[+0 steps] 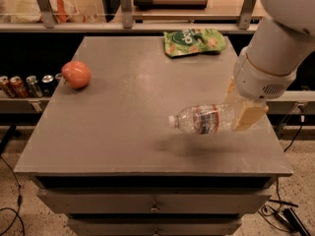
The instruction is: Move water bottle near green rice chip bag
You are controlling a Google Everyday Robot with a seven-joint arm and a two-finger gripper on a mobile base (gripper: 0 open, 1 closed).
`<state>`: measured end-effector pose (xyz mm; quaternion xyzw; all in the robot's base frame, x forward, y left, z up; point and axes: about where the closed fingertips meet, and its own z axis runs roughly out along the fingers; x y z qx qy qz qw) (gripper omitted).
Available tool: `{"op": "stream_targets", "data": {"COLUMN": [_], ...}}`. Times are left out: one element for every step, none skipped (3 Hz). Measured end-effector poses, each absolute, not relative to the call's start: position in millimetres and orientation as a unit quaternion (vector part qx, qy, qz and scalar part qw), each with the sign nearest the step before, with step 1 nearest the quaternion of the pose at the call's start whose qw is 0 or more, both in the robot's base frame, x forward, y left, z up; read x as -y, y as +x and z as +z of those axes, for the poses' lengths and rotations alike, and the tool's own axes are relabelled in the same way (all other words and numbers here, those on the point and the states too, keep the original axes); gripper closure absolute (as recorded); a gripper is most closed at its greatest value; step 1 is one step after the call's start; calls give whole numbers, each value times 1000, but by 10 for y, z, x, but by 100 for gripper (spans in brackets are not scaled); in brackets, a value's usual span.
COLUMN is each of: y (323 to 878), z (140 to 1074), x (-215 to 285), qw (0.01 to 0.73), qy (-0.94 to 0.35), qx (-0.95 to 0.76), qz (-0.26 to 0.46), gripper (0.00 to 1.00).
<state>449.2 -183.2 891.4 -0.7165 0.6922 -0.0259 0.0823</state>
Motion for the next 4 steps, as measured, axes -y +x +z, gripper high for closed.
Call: {"op": "stream_targets", "data": {"y": [4519,4570,4917,5320], "z": [8947,8908,8856,8872], "x": [1837,1841,1859,1950], "qw": [86,92,110,132], "qy": [-716,-707,-698,-684], "qx": [-692,-700,-706,-713], "qz": [-30,-32,-51,-76], "gripper": [100,100,100,100]}}
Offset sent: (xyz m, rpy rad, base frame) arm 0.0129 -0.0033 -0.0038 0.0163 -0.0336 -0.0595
